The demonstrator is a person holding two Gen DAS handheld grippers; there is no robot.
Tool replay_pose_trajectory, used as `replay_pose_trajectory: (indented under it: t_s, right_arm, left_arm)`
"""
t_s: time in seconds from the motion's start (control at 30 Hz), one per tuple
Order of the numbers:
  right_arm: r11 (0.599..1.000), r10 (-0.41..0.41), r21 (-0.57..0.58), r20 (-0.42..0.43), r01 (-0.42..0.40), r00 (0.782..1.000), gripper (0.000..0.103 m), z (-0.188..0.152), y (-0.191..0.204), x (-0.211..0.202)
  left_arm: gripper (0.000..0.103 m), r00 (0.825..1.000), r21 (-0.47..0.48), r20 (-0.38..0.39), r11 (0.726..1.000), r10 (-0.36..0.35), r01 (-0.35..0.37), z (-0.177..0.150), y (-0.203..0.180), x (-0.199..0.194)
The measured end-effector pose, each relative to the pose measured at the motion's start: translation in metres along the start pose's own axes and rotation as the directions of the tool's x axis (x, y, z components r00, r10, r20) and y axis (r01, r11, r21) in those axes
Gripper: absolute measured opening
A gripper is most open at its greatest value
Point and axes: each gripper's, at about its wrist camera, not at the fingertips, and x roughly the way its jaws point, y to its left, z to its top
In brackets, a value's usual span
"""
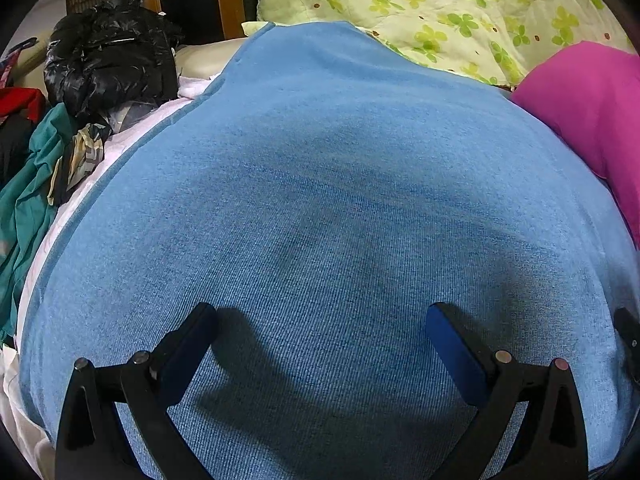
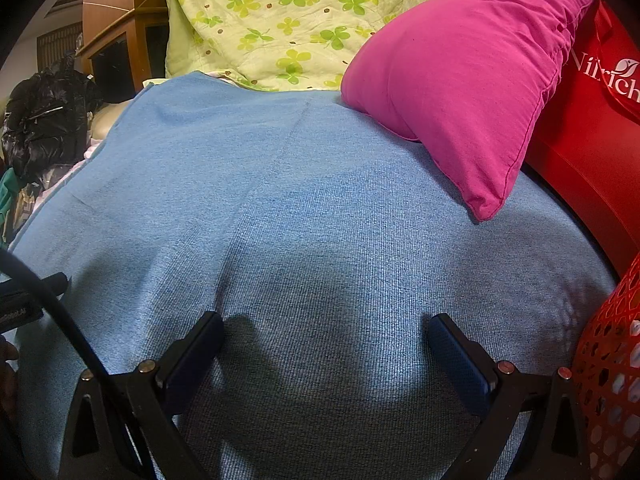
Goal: Collect trash
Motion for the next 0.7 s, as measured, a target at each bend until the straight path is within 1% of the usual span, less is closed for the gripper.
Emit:
replay_pose_trajectory:
  t_s: [0.17, 0.4, 0.7]
  right_arm:
    - [1.0, 0.0, 0.0, 0.0, 0.0, 1.0, 0.103, 0.0002, 0.0003, -0.0002]
    - [1.0, 0.001, 0.0, 0.001, -0.001, 1.0, 0.103, 0.0001, 0.0001, -0.0001]
    - [1.0, 0.002, 0.001, 0.0, -0.002, 1.0, 0.103, 0.0003, 0.0004, -0.0003]
  left_arm:
    - [0.103, 1.0, -0.005, 0.003, 1.0, 0.004, -0.004, -0.0013, -0.0003, -0.0011]
    - [0.103, 1.0, -0.005, 0.014, 1.0, -0.007, 0.007, -0.0054, 0.0026, -0.003]
    - [0.103, 1.0, -0.002, 0.02, 1.0, 0.004, -0.004, -0.0065, -0.0002, -0.0035]
